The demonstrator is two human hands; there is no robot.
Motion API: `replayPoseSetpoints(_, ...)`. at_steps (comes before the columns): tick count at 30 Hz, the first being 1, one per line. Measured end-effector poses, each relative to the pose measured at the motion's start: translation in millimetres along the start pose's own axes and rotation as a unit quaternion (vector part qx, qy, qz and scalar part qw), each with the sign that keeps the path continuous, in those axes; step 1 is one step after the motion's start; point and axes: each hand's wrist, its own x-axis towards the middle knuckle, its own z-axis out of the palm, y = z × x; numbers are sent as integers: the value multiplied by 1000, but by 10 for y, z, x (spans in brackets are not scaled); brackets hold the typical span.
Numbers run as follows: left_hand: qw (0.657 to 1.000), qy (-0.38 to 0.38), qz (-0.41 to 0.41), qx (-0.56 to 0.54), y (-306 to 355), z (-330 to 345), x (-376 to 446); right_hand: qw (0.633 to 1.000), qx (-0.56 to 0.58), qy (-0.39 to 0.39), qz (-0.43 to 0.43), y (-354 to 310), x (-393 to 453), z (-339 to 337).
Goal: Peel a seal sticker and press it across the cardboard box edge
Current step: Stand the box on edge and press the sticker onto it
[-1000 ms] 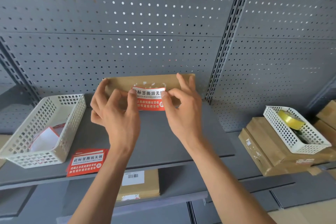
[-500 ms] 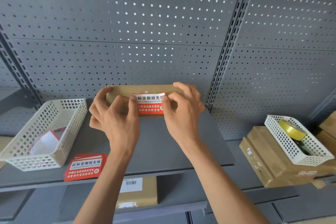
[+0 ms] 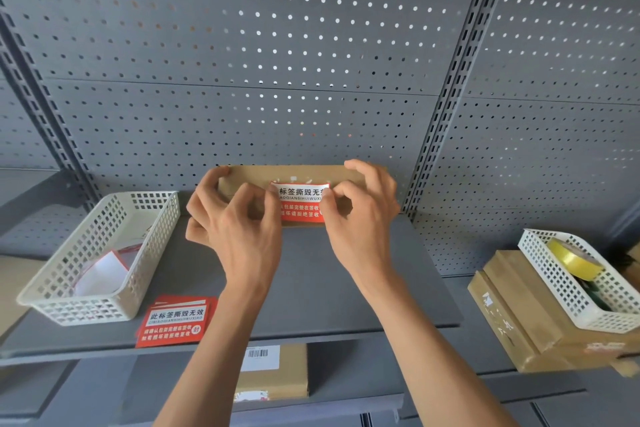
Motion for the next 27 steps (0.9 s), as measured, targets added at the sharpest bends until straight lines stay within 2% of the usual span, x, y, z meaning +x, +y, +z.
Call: replayPoseSetpoints(27,999,15,18,44,-20,68,47,999,-52,15,-2,-34,81,37)
